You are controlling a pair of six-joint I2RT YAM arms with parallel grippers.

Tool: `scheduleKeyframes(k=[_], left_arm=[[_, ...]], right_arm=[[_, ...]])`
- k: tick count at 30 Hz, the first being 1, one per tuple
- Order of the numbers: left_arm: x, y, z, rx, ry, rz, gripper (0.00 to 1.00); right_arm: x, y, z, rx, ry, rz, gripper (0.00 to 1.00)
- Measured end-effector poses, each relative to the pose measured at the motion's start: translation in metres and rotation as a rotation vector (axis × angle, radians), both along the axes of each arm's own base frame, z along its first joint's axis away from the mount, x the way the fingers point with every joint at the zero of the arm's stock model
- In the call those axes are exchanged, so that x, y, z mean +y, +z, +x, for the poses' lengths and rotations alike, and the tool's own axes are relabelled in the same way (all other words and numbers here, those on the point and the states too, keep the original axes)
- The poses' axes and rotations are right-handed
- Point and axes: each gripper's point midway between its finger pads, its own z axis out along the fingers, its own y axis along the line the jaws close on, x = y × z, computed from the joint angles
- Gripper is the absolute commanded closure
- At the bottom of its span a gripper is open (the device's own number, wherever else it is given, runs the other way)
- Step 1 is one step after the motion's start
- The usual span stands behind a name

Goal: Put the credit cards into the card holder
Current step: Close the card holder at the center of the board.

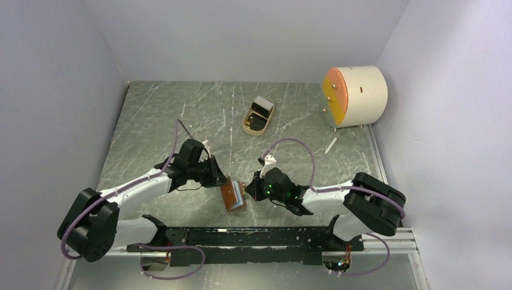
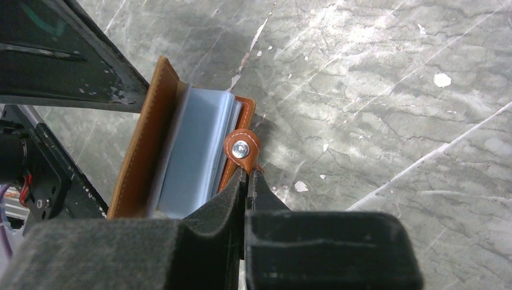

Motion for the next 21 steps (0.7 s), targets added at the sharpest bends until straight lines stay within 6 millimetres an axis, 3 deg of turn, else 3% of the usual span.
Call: scheduleKeyframes(k=[8,15,21], left_arm=[[0.000,-0.037,-0.004,0.103,-0.018,0.054,0.82],[-0.007,-0.044,-0.003,0.118,-0.037,0.032,0.80],[-0.007,-0.046,-0.003,0.118,-0.039,0.026,0.79]], right_arm=[[0.001,0.001,0.000,-0.019,0.025,-0.012,1.00],[0.002,0.000,0.000,-0.061,0.089,-0.076,1.00],[0.004,0.001,0.002,-0.095,0.170,-0.174,0.84]])
